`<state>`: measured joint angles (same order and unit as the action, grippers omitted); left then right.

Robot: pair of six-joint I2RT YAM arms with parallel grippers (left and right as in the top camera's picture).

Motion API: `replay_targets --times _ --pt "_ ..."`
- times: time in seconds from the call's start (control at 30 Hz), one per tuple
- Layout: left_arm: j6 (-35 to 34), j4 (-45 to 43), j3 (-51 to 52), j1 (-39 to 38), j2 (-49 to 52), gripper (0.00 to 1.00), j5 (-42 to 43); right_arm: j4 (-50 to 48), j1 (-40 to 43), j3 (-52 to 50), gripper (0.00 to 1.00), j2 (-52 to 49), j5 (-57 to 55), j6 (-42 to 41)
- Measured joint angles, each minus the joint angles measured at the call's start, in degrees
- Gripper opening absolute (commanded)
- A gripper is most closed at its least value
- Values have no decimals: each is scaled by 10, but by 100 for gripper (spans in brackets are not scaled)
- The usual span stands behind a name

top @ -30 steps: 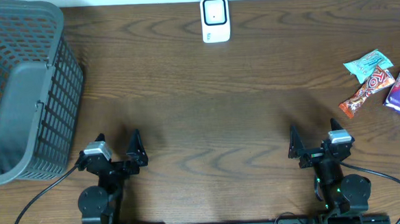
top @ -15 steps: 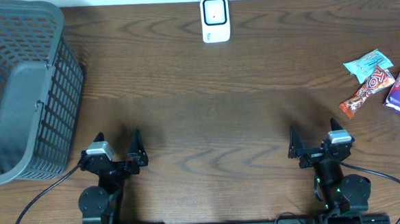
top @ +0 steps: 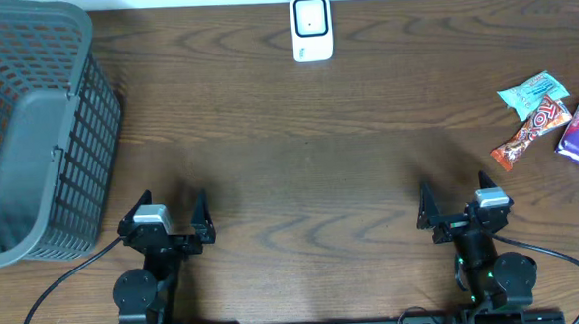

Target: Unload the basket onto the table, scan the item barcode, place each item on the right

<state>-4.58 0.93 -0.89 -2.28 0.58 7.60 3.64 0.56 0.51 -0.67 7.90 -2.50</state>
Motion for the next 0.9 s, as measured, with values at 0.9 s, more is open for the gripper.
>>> replay_targets --times 0.9 --pt "62 3 -1 0 0 98 -2 0 0 0 99 0 0 0"
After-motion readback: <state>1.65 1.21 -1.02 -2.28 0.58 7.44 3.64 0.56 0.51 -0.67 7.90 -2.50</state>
